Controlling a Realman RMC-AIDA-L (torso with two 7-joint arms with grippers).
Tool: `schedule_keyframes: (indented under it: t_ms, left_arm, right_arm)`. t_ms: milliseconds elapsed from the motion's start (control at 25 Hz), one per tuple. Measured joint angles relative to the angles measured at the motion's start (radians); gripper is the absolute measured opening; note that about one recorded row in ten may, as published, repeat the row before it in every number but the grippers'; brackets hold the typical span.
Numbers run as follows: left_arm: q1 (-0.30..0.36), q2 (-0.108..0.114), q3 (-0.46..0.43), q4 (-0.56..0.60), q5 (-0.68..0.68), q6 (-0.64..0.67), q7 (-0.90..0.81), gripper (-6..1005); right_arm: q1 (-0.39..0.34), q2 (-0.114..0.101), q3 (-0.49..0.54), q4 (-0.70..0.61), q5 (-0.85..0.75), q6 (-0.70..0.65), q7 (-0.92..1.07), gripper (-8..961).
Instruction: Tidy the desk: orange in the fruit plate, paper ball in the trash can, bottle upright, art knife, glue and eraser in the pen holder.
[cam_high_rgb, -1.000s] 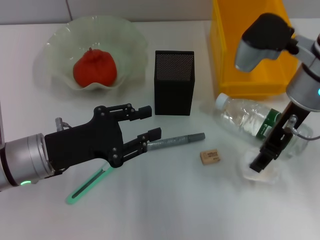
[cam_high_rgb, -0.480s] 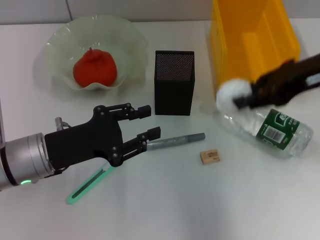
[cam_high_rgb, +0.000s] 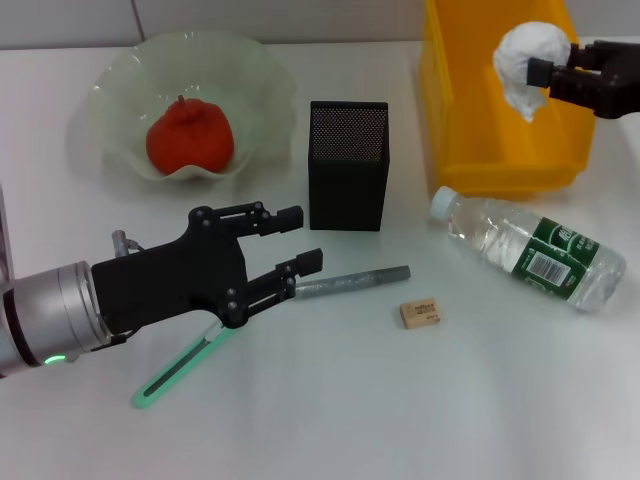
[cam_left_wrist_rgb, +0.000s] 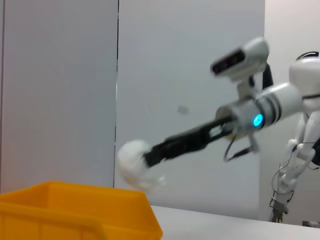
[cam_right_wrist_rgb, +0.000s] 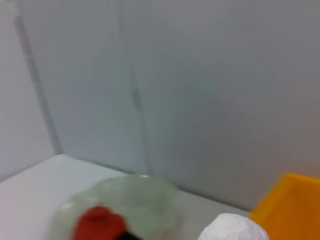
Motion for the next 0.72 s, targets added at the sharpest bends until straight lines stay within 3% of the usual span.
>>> schedule_keyframes:
  t_ms: [160, 360, 560, 720]
  left_arm:
    - [-0.003, -0.001, 0.0, 0.0, 0.0, -0.001, 0.0, 464]
    - [-0.006, -0.002, 0.0, 0.0, 0.0, -0.001, 0.0, 464]
    - [-0.007, -0.003, 0.0, 0.0, 0.0, -0.001, 0.0, 464]
    - [-0.007, -0.004, 0.0, 0.0, 0.0, 0.0, -0.003, 464]
  right_arm:
    - [0.037, 0.0, 0.0, 0.196, 0.072, 0.174, -0.202, 429]
    - [0.083, 0.001, -0.009, 0.328, 0.176, 0.32, -0.391, 456]
    - [0.153, -0.004, -0.009, 0.431, 0.176, 0.387, -0.456, 484]
    - [0.165, -0.005, -0.012, 0.443, 0.176, 0.392, -0.48, 505]
